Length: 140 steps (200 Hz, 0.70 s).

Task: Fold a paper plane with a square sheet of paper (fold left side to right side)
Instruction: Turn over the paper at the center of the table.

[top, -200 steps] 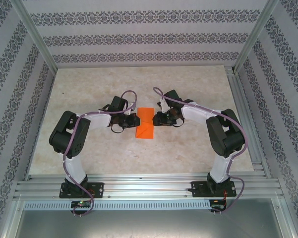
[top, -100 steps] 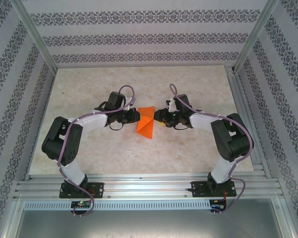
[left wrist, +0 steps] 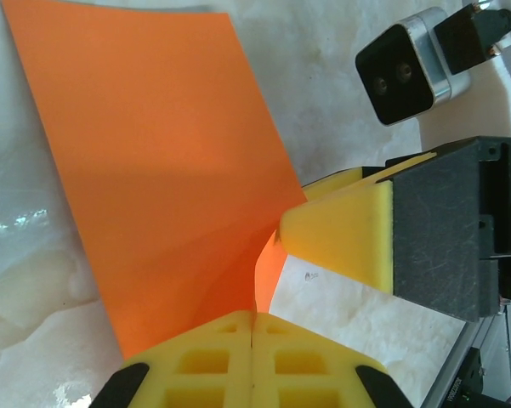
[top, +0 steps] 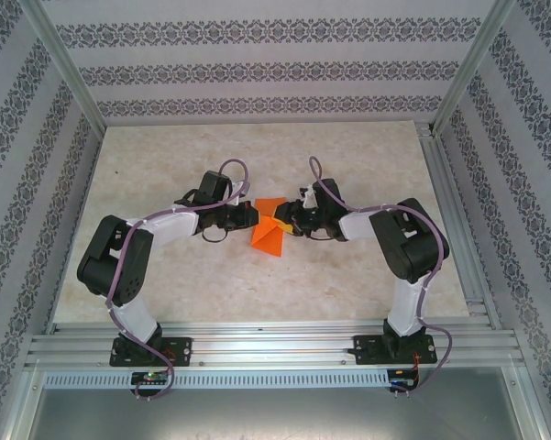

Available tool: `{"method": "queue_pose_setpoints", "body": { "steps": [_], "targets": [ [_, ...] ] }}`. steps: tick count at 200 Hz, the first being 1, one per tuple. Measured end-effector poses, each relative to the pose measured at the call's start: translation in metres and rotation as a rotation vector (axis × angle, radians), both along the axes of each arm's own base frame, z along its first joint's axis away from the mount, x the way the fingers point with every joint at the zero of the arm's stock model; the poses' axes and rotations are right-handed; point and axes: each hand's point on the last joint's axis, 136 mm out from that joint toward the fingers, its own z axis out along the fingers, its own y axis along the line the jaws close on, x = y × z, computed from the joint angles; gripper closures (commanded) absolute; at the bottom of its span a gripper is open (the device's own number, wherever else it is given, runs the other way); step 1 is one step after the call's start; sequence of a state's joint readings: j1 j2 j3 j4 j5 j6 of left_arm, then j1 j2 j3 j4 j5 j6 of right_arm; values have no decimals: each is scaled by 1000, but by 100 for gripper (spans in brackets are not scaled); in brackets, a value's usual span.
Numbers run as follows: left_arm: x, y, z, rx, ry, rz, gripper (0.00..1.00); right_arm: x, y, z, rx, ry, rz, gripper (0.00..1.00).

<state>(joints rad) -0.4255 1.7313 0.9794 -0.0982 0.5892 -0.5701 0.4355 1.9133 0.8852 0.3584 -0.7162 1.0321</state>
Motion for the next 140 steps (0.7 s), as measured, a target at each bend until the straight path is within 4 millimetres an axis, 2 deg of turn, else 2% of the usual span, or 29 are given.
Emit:
{"method": "queue_pose_setpoints", "body": {
  "steps": [48,82,111,140],
  "targets": [
    [1,3,-4,3,17,16,94,3,2,5,21,-8,-8,80],
    [5,10,-14,24,35,46,86,2,2,4,15,-7,-6,89],
    [6,11,-16,31,35,49,62,1,1,2,5,-4,0,100],
    [-1,22,-17,33,39,64,34,-2,-1,2,-16,-3,6,100]
  ]
}}
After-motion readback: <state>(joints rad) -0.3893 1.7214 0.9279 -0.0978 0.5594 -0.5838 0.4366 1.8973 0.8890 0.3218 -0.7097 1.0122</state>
